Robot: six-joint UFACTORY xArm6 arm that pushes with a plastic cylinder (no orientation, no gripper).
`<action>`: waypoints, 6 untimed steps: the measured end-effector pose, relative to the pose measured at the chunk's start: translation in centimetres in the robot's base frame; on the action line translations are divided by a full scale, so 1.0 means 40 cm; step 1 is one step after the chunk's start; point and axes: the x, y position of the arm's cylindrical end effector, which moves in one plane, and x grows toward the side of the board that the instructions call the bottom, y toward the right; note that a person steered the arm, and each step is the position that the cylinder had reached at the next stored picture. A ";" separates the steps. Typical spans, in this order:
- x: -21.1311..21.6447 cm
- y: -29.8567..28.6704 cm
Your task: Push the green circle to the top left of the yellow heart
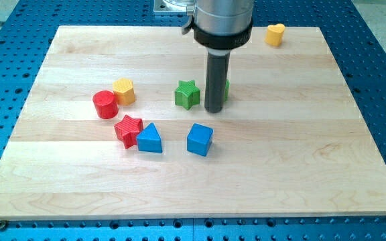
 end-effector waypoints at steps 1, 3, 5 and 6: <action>-0.135 0.021; -0.172 0.014; -0.262 0.134; -0.349 0.185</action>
